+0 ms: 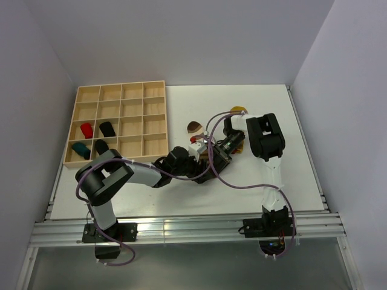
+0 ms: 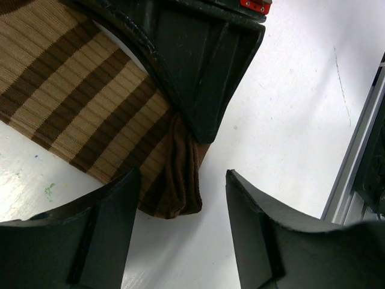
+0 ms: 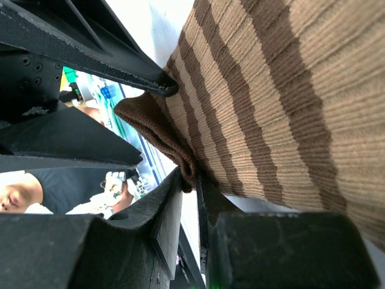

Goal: Roll the socks
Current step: Roll the sock at the center of the board.

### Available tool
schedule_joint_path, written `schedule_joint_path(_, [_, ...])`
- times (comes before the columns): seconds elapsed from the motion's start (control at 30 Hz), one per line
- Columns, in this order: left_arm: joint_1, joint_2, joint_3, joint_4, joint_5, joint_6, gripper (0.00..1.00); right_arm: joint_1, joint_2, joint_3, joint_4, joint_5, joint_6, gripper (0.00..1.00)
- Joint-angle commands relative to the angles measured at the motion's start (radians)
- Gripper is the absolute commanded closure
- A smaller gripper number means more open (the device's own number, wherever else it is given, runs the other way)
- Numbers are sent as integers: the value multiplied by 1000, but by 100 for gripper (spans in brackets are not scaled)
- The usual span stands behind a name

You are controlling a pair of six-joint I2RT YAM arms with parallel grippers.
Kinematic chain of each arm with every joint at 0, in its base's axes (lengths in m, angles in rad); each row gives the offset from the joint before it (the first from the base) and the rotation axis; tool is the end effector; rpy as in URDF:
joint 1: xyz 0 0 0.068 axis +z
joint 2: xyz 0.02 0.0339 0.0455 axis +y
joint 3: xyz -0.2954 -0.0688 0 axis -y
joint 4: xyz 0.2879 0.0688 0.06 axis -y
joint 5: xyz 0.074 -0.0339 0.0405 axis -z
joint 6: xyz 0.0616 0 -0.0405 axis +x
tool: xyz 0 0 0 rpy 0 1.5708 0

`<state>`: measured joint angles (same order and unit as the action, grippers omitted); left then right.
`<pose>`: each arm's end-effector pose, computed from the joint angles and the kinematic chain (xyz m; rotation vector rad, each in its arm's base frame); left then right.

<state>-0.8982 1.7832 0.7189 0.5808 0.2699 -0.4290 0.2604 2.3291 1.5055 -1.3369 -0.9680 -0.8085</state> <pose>0.2317 -0.3172 0.1176 0.6917 2.1121 -1.0615 0.3756 0.1526 0.0670 0.9169 -2.3216 -1.4500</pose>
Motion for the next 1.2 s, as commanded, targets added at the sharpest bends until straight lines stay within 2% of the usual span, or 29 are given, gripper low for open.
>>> schedule_joint_path(0.0, [-5, 8, 11, 53, -11, 13, 37, -12, 12, 28, -97, -18, -8, 79])
schedule_joint_path(0.2, [-5, 24, 33, 25, -47, -22, 50, -18, 7, 19, -79, -14, 8, 79])
schedule_joint_path(0.3, [-5, 38, 48, -6, -54, -51, 60, -18, -14, 2, -39, -3, 37, 79])
schedule_joint_path(0.47, [-2, 68, 97, -110, -44, -146, 96, -18, -89, -56, 94, 72, 116, 77])
schedule_joint_path(0.5, [1, 74, 114, -146, -26, -163, 100, -18, -114, -73, 132, 92, 138, 76])
schedule_joint_path(0.6, [16, 79, 120, -194, 20, -235, 100, -18, -218, -172, 287, 164, 221, 66])
schedule_joint_path(0.63, [33, 82, 120, -205, 37, -275, 100, -20, -271, -188, 344, 179, 247, 59])
schedule_joint_path(0.73, [77, 96, 131, -255, 121, -351, 100, -27, -345, -232, 433, 222, 288, 52])
schedule_joint_path(0.87, [116, 104, 172, -370, 186, -407, 100, -46, -491, -293, 553, 278, 318, 52])
schedule_joint_path(1.03, [163, 148, 198, -429, 353, -527, 100, -46, -689, -450, 734, 351, 269, 51])
schedule_joint_path(1.17, [166, 188, 229, -512, 412, -574, 100, -23, -878, -579, 864, 383, 218, 50])
